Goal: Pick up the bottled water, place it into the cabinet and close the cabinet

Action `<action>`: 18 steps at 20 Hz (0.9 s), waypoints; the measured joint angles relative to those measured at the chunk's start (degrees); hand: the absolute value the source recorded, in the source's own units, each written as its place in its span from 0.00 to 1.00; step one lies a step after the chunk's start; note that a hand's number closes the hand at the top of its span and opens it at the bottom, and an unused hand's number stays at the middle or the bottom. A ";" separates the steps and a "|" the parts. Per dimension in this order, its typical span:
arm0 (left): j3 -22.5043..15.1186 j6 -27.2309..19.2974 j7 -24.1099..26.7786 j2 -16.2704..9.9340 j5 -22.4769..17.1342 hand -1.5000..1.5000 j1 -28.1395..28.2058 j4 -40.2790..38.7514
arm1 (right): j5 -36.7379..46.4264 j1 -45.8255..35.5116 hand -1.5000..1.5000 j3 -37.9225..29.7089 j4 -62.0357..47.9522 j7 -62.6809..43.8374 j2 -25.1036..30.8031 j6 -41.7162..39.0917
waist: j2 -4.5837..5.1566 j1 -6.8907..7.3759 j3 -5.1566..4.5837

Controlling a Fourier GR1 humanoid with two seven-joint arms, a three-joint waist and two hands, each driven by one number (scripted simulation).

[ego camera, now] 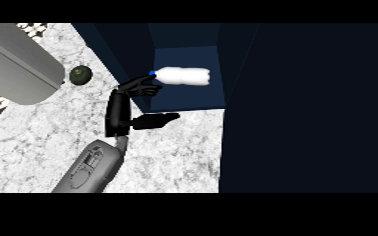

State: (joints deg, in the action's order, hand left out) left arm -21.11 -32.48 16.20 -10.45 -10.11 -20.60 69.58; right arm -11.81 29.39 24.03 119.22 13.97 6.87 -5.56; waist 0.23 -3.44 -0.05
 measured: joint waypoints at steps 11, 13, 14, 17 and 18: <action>3.46 13.09 6.23 2.21 -7.78 0.00 -0.90 -1.68 | 0.09 0.62 0.00 -0.45 1.34 -1.30 -0.23 2.03 | -0.26 2.77 -0.07; 3.74 14.66 6.20 2.39 -8.49 0.00 -0.45 -1.14 | -0.07 0.78 0.00 -0.77 1.83 -1.68 -0.07 2.35 | -0.24 2.98 -0.08; 3.81 15.77 5.31 2.16 -9.18 0.00 -0.05 -0.20 | 0.28 1.61 0.00 -0.33 2.01 -1.21 0.09 2.36 | -0.17 3.00 -0.12; 3.66 15.43 4.12 3.50 -9.66 0.00 0.44 3.72 | 0.17 2.24 0.00 -0.23 2.95 -1.44 0.58 2.45 | -0.20 3.22 -0.11; 3.90 15.50 3.12 3.46 -10.12 0.00 0.68 5.65 | 0.79 2.20 0.00 0.24 1.93 -0.67 0.21 2.63 | -0.23 3.30 -0.09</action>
State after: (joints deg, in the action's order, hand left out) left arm -17.21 -16.98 19.32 -6.99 -20.23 -19.92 75.23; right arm -11.03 31.59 24.28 121.15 13.30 7.08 -2.93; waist 0.00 -0.14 -0.14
